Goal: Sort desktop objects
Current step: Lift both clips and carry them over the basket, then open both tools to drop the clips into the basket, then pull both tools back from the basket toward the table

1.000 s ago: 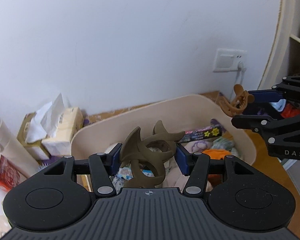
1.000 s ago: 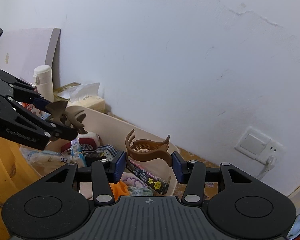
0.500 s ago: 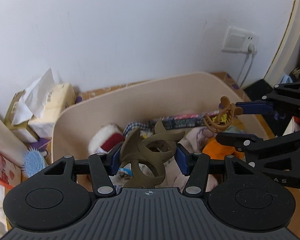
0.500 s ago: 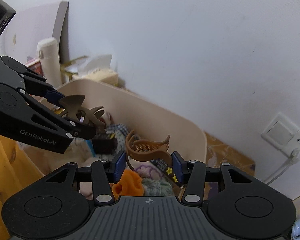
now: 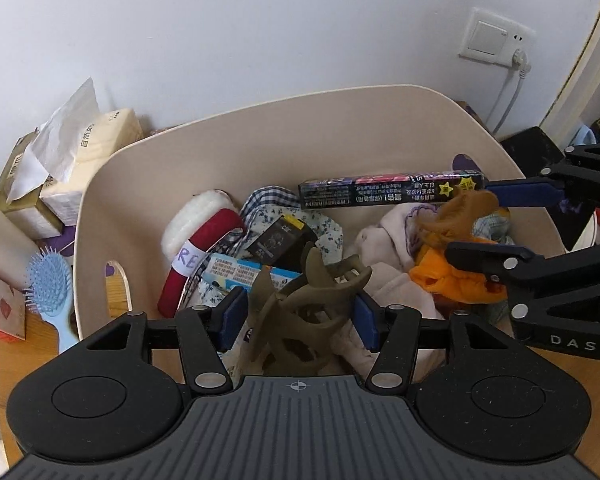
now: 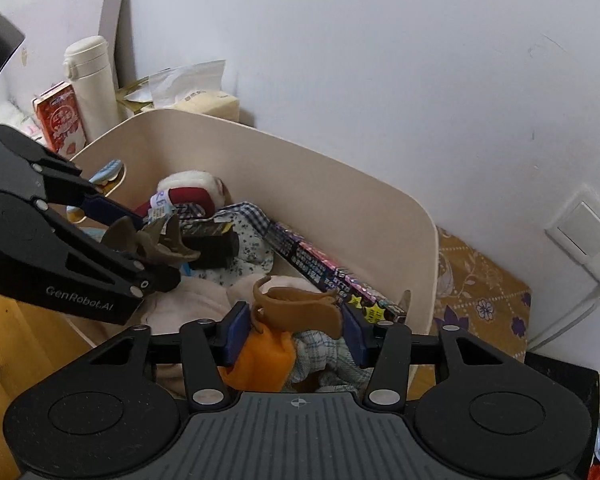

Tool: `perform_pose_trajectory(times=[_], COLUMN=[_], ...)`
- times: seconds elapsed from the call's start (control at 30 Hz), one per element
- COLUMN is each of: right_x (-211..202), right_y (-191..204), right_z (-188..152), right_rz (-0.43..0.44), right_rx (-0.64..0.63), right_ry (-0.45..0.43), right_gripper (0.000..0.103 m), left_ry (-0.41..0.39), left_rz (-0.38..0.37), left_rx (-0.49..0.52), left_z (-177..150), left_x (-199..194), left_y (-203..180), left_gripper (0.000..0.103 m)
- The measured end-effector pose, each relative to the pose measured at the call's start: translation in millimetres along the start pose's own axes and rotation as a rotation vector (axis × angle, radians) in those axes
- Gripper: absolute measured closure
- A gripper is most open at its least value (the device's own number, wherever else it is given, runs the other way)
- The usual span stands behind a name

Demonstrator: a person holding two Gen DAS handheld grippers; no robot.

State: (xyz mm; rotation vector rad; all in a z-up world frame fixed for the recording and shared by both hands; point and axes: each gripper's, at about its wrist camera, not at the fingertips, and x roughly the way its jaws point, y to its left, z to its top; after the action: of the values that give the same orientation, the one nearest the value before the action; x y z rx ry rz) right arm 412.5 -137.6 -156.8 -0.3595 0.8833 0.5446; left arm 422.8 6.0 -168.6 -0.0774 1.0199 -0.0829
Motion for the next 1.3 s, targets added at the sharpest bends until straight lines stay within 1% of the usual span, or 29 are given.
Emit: perform_pose_trajectory(times=[0.1, 0.23, 0.3, 0.43, 0.5, 0.57, 0.67, 0.83, 0.9, 0.93, 1.1, 1.3], right_x=[-5.1, -12.0, -15.9, -24.2, -29.7, -35.2, -43.1, -62.2, -70.2, -74.3, -97.2, -122.9], right_y=[-1.1, -1.5, -2.9, -4.4, -4.9, -4.4, -3.8, -1.6, 0.0, 0.8, -0.7, -8.8], right_z=[1.4, 1.9, 1.2, 1.2, 0.4, -0.2, -1.6, -3.6, -4.3, -5.0, -9.0, -19.3], right_rz=[0.007, 0.005, 0.0, -0.014, -0.02, -0.031, -0.038, -0.054, -0.063, -0.068, -0.089, -0.11], right_rx=[0.019, 0.033, 0.051, 0.089, 0.109, 0.126, 0.145, 0.162, 0.158, 0.155, 0.134, 0.145], right_ry=[-0.009, -0.015, -0.019, -0.038, -0.052, -0.066, -0.07, -0.092, -0.107, -0.114, -0.142, -0.177], right_gripper=[0.04, 0.036, 0.031, 0.024, 0.017, 0.014, 0.011, 0.011, 0.004, 0.003, 0.002, 0.0], left_ry=[0.0, -0.004, -0.002, -0.003, -0.015, -0.029, -0.046, -0.074, -0.071, -0.07, -0.109, -0.131], left_rz=[0.022, 0.034, 0.04, 0.049, 0.051, 0.053, 0.046, 0.047, 0.052, 0.053, 0.054, 0.044], left_rx=[-0.013, -0.011, -0.01, -0.014, -0.01, -0.016, -0.023, -0.017, -0.016, -0.012, 0.011, 0.014], left_z=[0.5, 0.1, -0.1, -0.3, -0.2, -0.3, -1.4, -4.6, -6.0, -7.1, -14.8, -24.7], left_x=[-2.2, -8.0, -11.0, -19.5, -25.2, -32.0, -41.4, -57.5, -62.8, -66.9, -88.4, -108.3], left_y=[0.3, 0.9, 1.9, 4.0, 4.2, 5.4, 5.8, 4.7, 3.7, 2.7, -2.5, -0.8], left_gripper=[0.029, 0.026, 0.025, 0.023, 0.022, 0.021, 0.02, 0.019, 0.019, 0.019, 0.019, 0.019])
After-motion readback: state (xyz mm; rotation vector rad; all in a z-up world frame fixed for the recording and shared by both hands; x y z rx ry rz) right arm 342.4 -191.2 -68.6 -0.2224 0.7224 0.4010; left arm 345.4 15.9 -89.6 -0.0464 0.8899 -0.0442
